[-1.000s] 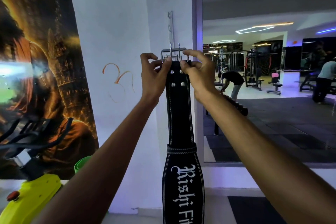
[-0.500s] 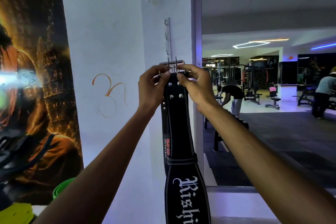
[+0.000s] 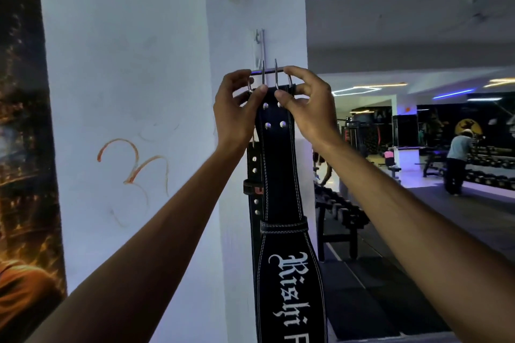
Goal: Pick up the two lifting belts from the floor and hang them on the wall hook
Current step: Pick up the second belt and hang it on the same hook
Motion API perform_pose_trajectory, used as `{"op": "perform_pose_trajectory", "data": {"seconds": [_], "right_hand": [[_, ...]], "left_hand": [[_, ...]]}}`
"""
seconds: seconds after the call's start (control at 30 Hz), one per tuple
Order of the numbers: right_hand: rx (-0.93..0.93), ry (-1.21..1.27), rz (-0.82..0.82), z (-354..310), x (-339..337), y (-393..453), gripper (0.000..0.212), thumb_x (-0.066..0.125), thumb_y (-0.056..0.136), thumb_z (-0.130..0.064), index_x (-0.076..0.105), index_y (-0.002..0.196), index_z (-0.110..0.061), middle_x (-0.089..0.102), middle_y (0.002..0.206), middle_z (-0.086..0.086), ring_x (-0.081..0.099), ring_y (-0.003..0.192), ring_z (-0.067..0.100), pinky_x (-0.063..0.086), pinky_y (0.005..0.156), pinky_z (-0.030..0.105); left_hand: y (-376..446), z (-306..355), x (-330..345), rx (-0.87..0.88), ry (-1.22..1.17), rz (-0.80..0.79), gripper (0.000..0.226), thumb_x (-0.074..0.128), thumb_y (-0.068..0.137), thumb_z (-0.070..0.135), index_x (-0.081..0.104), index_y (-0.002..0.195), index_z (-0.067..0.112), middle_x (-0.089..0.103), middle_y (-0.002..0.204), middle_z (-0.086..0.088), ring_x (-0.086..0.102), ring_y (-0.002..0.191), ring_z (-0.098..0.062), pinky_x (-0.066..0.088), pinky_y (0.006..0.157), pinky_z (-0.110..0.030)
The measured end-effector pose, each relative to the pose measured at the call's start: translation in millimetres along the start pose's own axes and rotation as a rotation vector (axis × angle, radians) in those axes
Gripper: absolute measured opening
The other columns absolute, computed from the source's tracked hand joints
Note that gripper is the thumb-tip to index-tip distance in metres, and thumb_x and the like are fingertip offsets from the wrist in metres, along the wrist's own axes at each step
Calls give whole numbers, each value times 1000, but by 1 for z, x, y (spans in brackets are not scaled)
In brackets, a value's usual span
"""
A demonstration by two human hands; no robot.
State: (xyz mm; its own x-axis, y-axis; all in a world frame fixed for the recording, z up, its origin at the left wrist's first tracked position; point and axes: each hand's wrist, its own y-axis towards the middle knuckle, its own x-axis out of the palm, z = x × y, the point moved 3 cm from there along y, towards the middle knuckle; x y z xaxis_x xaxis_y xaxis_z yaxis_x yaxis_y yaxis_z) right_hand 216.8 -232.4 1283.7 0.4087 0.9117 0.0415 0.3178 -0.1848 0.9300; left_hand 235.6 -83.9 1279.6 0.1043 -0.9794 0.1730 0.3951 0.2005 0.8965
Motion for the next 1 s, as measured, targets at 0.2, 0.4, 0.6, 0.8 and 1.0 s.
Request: {"op": "perform_pose_trajectory", "data": {"seconds": [0.2,0.4,0.6,0.8,1.0], "right_hand": [[-42,6,28,37,22,48,43,75,86,-12,63,127,-16,73,109,3,72,86,13,50,70,6],[-54,2,25,68,39,95,43,76,85,-19,64,127,-18,76,102,8,73,89,17,52,78,12],[3,21,28,98,56,126,44,77,84,-23,65,126,-17,75,101,9,71,94,20,54,85,26],[59,19,12,116,62,143,49,79,82,-27,65,128,-18,74,101,9,71,95,19,57,91,36],[105,65,-32,136,61,126,44,79,82,-27,65,123,-26,74,90,10,73,89,21,59,90,41]], "left_hand": [[53,-37,14,43,4,17,35,73,90,14,65,123,7,69,110,-6,68,85,9,60,82,-22],[98,-66,28,56,23,36,37,73,90,17,66,124,5,71,109,-4,69,84,8,59,83,-22],[131,-92,38,20,39,34,40,75,88,26,68,120,3,73,111,-8,71,109,-23,59,97,-46],[145,-105,40,-5,77,16,40,76,86,29,70,117,4,74,112,-10,71,110,-24,59,95,-48],[135,-126,38,-85,40,-77,46,75,90,24,59,129,6,73,113,-10,74,88,-11,61,70,-26]]}}
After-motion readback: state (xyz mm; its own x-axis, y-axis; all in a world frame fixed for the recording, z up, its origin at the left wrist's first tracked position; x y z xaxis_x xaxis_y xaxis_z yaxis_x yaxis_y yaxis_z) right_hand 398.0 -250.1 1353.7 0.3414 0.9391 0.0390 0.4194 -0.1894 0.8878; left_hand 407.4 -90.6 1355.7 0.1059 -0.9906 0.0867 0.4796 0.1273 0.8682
